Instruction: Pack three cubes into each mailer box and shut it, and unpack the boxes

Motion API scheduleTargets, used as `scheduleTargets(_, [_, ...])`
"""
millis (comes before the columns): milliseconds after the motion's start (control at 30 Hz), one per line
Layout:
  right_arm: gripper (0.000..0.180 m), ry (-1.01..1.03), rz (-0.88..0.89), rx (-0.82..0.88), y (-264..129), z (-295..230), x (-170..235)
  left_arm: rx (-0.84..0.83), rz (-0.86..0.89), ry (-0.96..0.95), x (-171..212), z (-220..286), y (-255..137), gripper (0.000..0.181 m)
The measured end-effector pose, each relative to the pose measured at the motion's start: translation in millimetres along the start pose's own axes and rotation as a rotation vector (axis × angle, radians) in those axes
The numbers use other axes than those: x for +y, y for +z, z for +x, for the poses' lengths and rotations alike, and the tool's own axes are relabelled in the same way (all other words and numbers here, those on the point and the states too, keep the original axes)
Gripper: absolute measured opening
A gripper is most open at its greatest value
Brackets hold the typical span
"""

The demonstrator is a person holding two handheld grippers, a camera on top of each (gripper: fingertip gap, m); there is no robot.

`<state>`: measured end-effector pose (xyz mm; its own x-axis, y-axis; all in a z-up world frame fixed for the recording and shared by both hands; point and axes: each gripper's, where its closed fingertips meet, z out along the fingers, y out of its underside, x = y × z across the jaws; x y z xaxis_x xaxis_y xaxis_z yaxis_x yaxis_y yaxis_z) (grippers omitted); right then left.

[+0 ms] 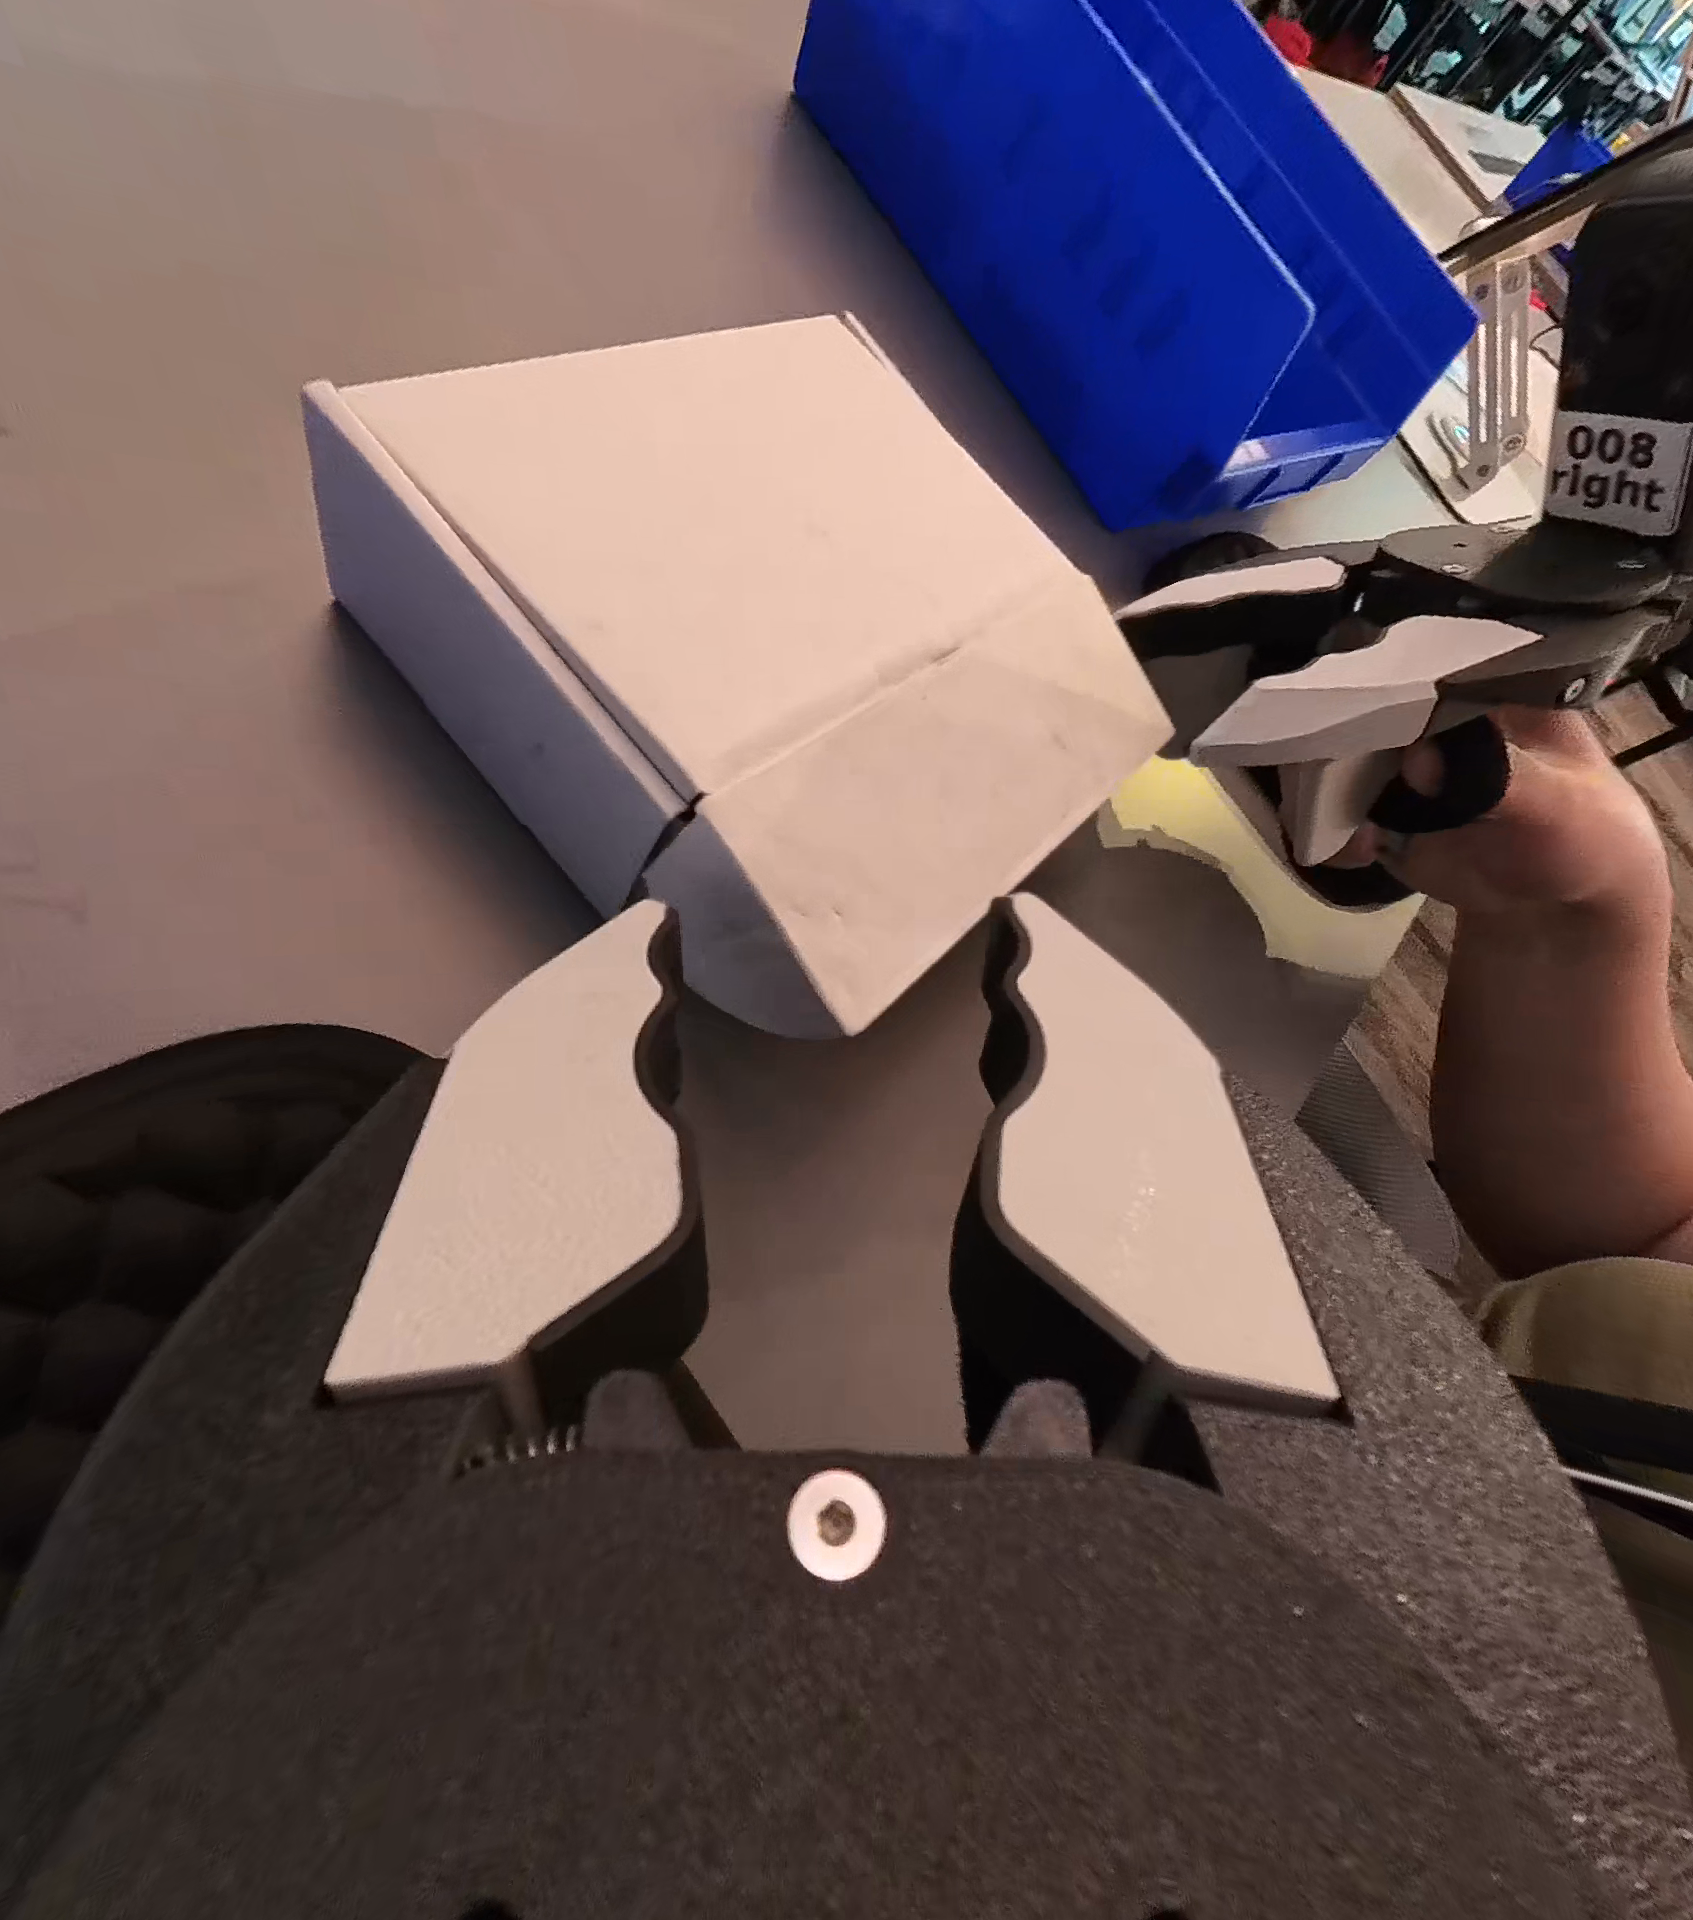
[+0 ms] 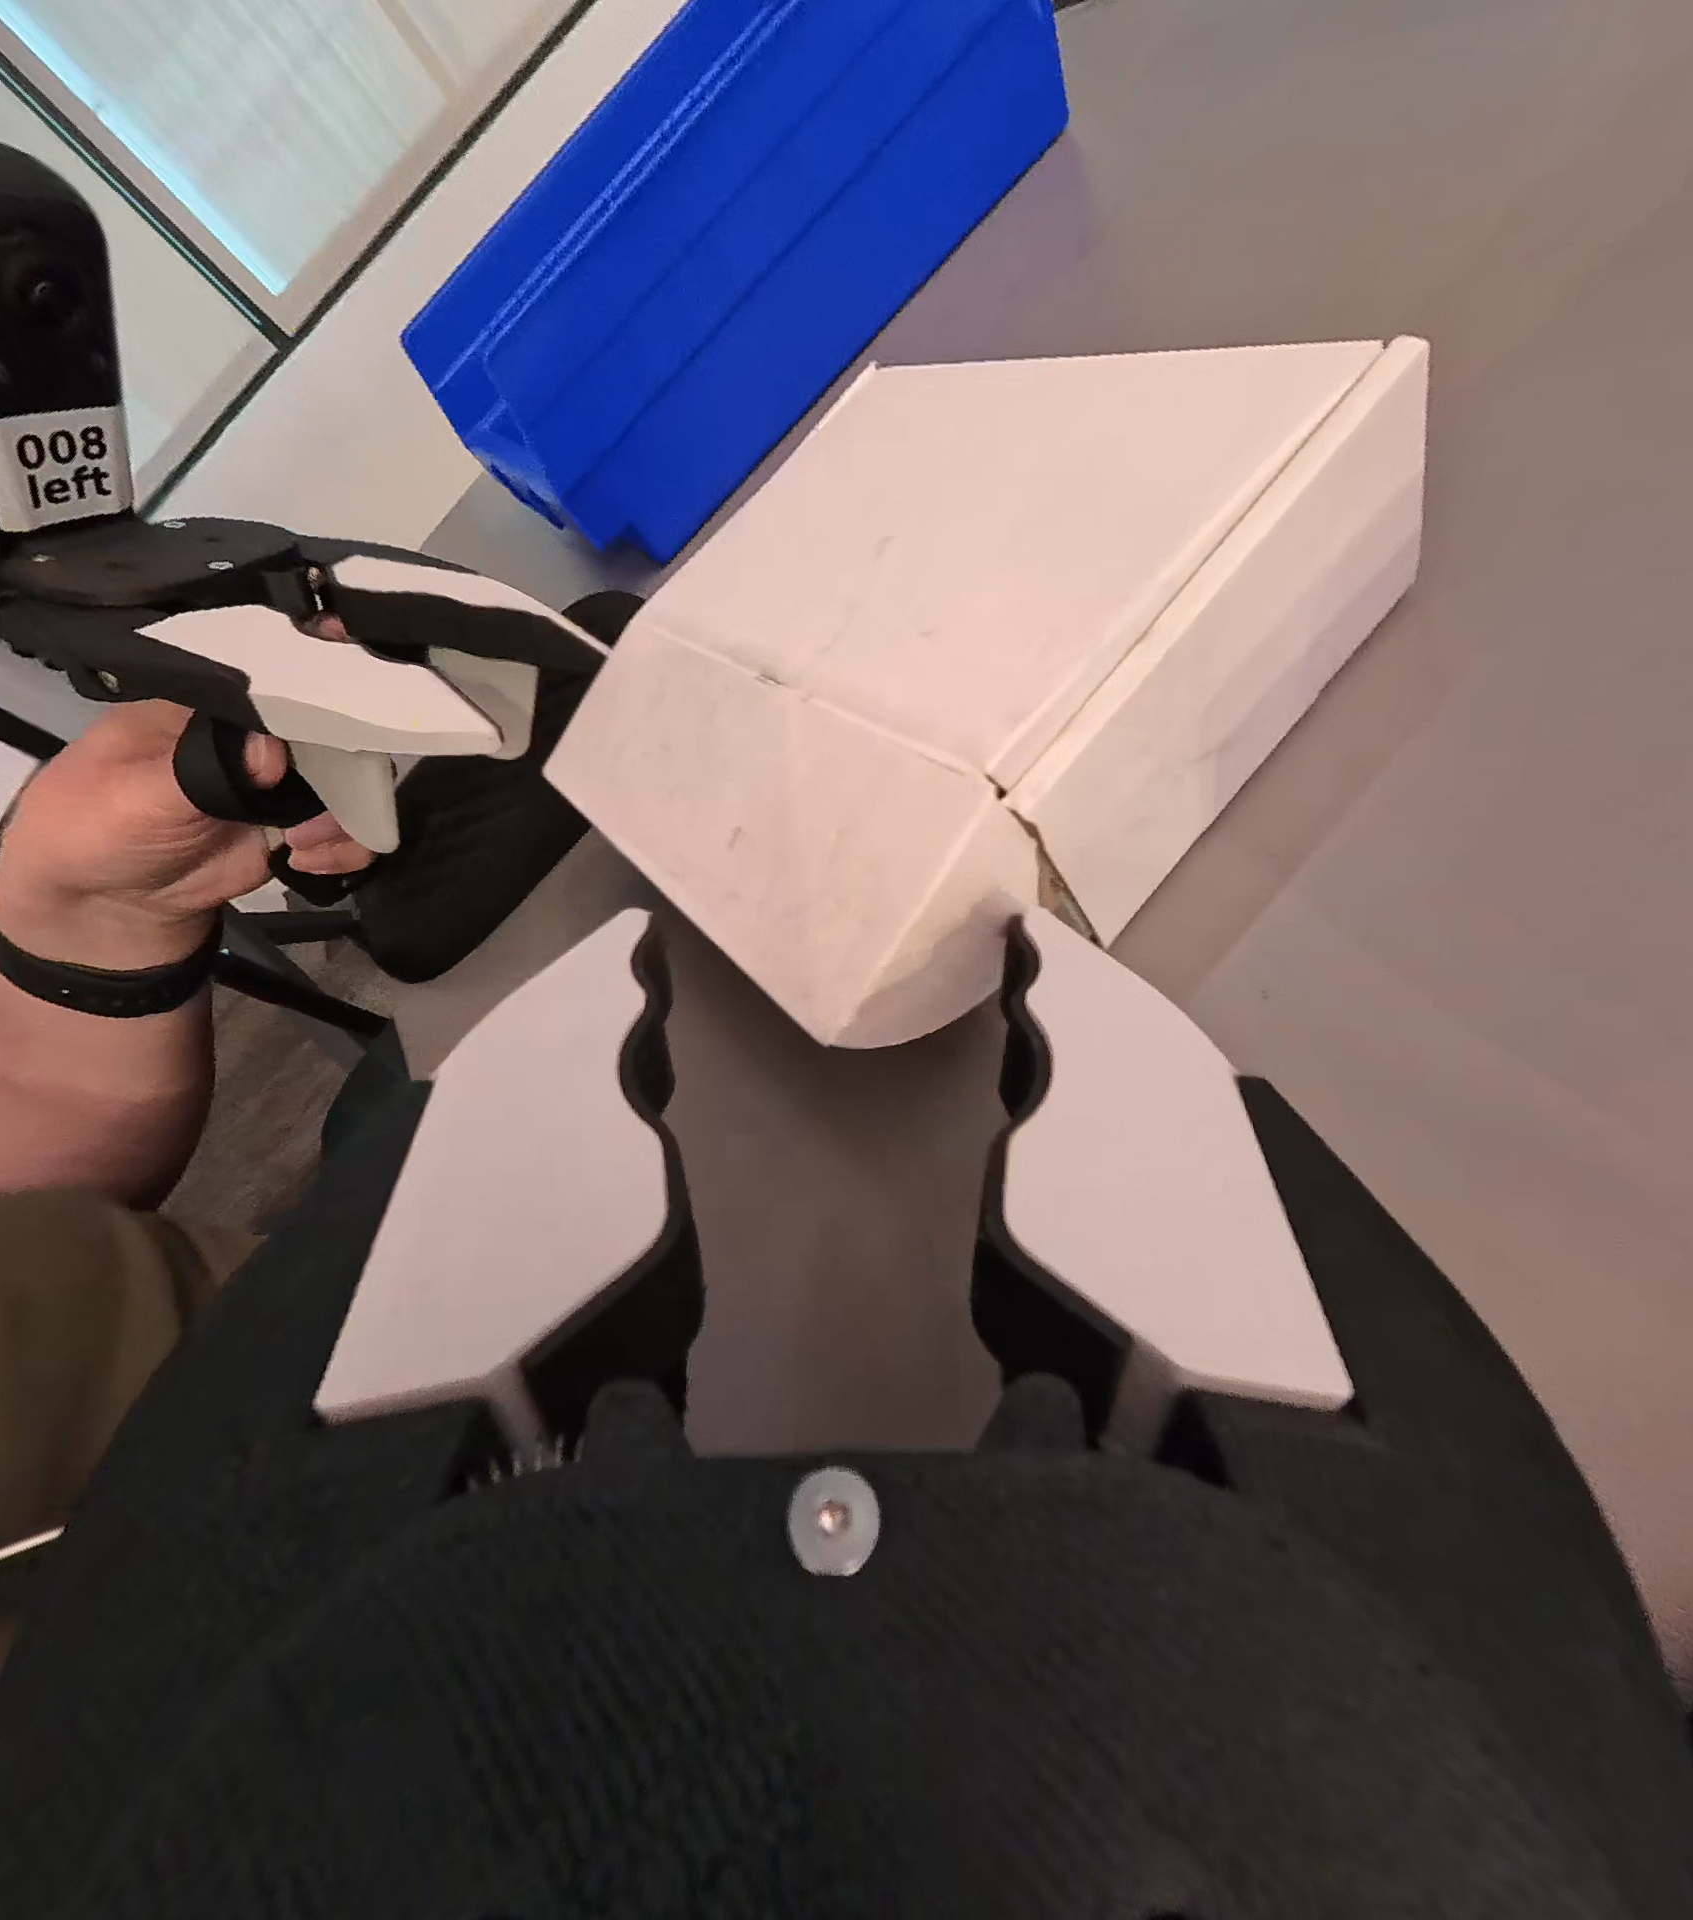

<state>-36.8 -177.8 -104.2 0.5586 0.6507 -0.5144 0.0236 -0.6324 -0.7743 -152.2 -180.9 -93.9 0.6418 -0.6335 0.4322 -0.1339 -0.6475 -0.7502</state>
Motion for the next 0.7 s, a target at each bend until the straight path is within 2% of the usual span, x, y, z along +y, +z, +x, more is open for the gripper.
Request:
scheduleTargets(367, [0.061,-0.001,-0.012,-0.009,4.4,5.8,-2.2,0.074,-0.028,0.020,3.9,-5.8,14.7,0.049])
scheduleTargets(567, [0.060,-0.009,-0.023,0.006,6.0,10.3,-3.5,0.081,-0.027,0.002,4.0,-8.7,16.1,0.038])
scheduleTargets(633, [0.059,-0.020,-0.026,0.029,7.0,14.0,-4.4,0.054,-0.039,0.002,5.4,-11.5,17.4,0.029])
scheduleTargets(700, [0.058,-0.031,-0.030,0.053,9.0,17.7,-4.3,0.031,-0.044,0.017,4.6,-13.0,19.0,0.029])
